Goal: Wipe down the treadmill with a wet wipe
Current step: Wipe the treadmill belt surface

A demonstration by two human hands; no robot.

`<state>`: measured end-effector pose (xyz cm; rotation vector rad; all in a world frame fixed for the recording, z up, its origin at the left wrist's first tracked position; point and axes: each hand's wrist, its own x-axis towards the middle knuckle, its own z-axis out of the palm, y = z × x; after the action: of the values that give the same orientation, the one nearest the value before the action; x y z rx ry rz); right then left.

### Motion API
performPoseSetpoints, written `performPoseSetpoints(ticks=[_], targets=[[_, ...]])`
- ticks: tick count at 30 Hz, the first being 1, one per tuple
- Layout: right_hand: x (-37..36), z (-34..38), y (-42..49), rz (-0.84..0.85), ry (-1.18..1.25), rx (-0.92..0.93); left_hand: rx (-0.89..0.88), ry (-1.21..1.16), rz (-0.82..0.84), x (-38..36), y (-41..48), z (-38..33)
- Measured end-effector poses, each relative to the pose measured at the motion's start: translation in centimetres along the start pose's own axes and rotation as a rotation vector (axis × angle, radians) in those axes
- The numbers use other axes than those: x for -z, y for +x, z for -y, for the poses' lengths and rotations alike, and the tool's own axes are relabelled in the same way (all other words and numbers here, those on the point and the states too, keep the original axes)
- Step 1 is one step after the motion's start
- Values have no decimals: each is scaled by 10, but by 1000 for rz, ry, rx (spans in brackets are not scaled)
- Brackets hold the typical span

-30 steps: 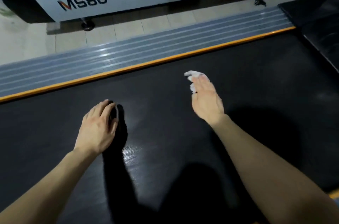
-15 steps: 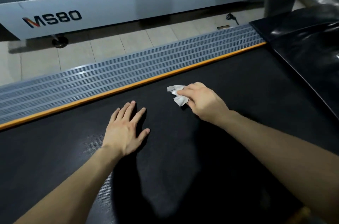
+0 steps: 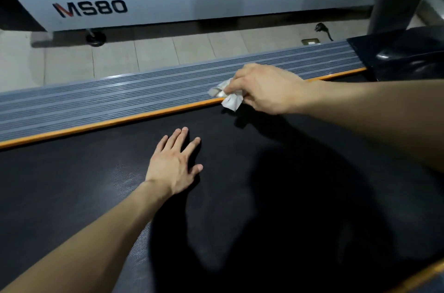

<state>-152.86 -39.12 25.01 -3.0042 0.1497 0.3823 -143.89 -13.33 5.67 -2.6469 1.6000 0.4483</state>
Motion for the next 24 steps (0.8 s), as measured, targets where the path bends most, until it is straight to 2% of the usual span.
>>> performPoseSetpoints(ticks=[11,17,24], targets=[[5,45,29,40,-58,204,-122,-58,-20,41,-8,34],[15,73,55,75,-45,332,27,-69,-69,66,-52,72],[-2,116,97,-10,3,421,191,6,-120,96,-138,111]])
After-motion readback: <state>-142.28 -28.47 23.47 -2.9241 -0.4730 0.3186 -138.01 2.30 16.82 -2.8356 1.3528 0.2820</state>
